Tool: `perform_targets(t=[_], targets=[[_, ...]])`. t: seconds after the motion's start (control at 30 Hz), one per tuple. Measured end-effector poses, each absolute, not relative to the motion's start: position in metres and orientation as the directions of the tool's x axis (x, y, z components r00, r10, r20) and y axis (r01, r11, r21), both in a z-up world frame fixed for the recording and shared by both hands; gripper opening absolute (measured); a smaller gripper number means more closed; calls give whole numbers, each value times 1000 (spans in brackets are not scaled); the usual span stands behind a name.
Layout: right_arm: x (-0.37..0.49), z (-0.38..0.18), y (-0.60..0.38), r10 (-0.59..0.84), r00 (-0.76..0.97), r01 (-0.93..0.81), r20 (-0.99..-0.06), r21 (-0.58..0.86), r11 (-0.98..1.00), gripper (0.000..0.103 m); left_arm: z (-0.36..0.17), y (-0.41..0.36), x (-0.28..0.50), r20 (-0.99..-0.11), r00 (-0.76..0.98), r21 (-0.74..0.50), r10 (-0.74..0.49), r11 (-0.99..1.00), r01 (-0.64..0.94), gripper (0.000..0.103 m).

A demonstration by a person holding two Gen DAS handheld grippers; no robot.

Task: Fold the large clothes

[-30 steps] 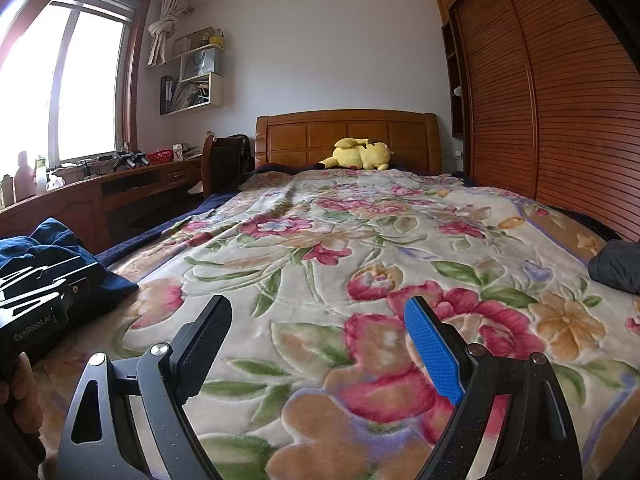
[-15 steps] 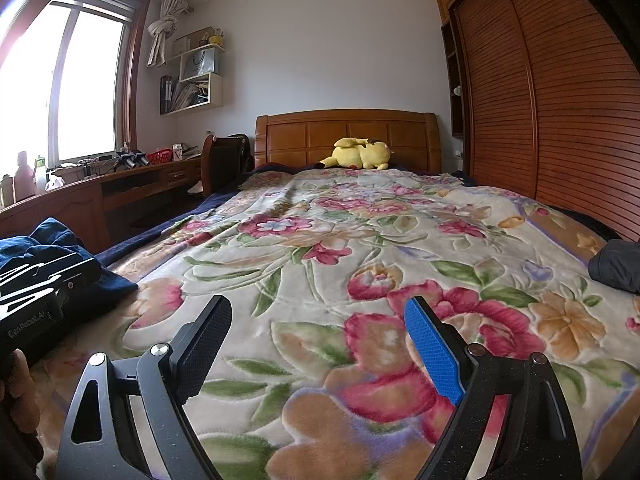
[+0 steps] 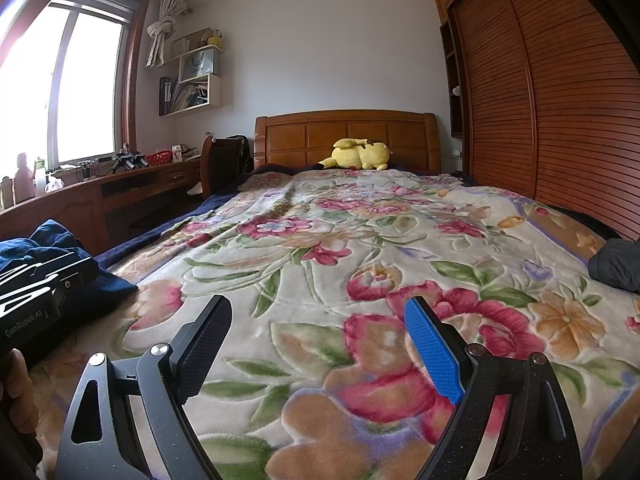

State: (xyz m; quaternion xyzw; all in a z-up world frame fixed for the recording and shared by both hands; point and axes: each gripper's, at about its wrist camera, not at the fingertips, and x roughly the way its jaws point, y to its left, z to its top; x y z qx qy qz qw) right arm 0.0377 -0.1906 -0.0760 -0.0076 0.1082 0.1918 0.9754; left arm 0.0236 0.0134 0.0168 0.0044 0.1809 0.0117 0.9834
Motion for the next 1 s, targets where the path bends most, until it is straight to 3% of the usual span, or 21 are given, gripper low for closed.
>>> perform_targets(t=[1.0], targets=[[39, -76, -192, 372, 904, -375, -209, 28, 927, 89, 18, 13, 22, -355, 934, 11, 22, 1000, -20, 38]])
